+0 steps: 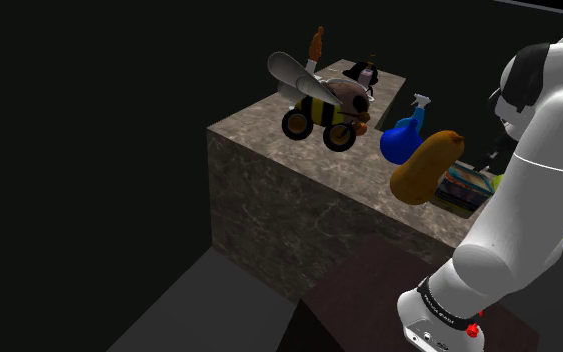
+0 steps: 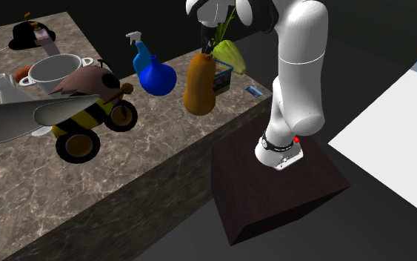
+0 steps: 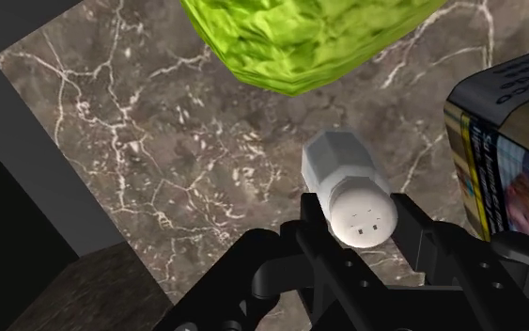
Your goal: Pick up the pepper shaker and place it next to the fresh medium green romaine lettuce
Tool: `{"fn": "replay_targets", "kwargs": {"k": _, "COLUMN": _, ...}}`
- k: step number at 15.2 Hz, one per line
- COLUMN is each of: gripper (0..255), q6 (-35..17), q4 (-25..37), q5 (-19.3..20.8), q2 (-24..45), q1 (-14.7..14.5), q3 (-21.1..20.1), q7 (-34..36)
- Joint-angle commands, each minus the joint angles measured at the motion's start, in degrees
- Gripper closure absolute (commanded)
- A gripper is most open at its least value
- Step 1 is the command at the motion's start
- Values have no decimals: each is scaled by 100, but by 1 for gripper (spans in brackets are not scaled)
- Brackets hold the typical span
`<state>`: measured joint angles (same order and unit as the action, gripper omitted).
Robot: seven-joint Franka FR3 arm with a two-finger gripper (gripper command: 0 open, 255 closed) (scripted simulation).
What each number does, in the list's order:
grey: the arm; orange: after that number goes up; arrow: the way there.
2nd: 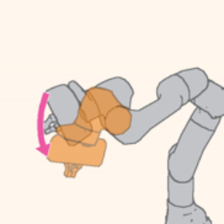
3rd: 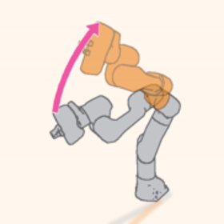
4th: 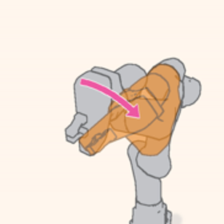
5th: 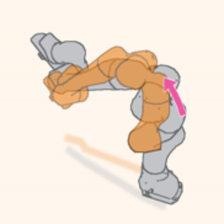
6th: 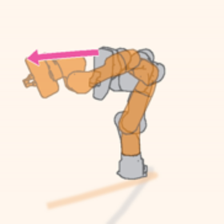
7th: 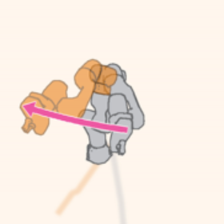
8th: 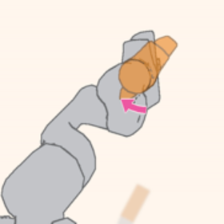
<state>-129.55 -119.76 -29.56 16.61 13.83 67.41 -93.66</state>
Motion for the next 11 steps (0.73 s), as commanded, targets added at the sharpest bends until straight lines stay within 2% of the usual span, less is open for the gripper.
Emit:
{"fn": "replay_targets", "kwargs": {"k": 1, "gripper": 255, "q6": -1, "q4": 0, "q5": -3, "q2": 2, "q1": 3, "q3": -2, "q7": -3}}
{"fn": "replay_targets", "kwargs": {"k": 2, "gripper": 255, "q6": -1, "q4": 0, "q5": -3, "q2": 2, "q1": 3, "q3": -2, "q7": -3}}
{"fn": "replay_targets", "kwargs": {"k": 3, "gripper": 0, "q6": -1, "q4": 0, "q5": -3, "q2": 1, "q1": 3, "q3": -2, "q7": -2}}
{"fn": "replay_targets", "kwargs": {"k": 8, "gripper": 0, "q6": -2, "q4": 0, "q5": -2, "q2": 1, "q1": 2, "q3": -1, "q7": -2}}
{"fn": "replay_targets", "kwargs": {"k": 11, "gripper": 0, "q6": 303, "q4": 113, "q5": 750, "q2": -579, "q1": -600, "q3": 619, "q7": 484}}
